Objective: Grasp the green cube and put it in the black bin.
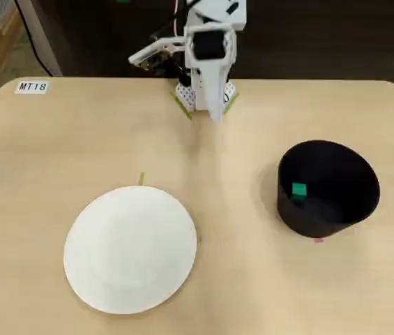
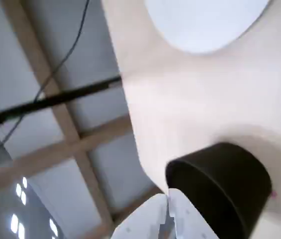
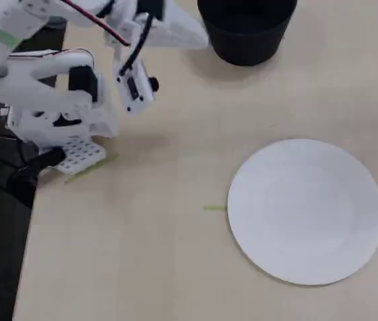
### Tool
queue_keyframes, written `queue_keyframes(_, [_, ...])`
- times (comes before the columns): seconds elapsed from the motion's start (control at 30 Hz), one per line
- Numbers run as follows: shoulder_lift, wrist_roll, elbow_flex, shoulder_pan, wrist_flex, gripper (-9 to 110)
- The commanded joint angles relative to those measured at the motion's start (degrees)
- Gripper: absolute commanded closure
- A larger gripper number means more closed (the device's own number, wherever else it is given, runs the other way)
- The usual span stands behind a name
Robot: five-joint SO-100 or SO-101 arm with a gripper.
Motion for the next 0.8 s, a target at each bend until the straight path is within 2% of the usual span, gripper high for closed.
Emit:
queue_keyframes(0.0, [8.7, -1.8, 11.8, -0.2, -3.8, 102])
queue_keyframes(0.27, [24.3, -4.8, 29.6, 3.4, -3.0, 102])
queue_keyframes(0.77, [24.3, -6.8, 37.8, 6.0, -5.5, 102])
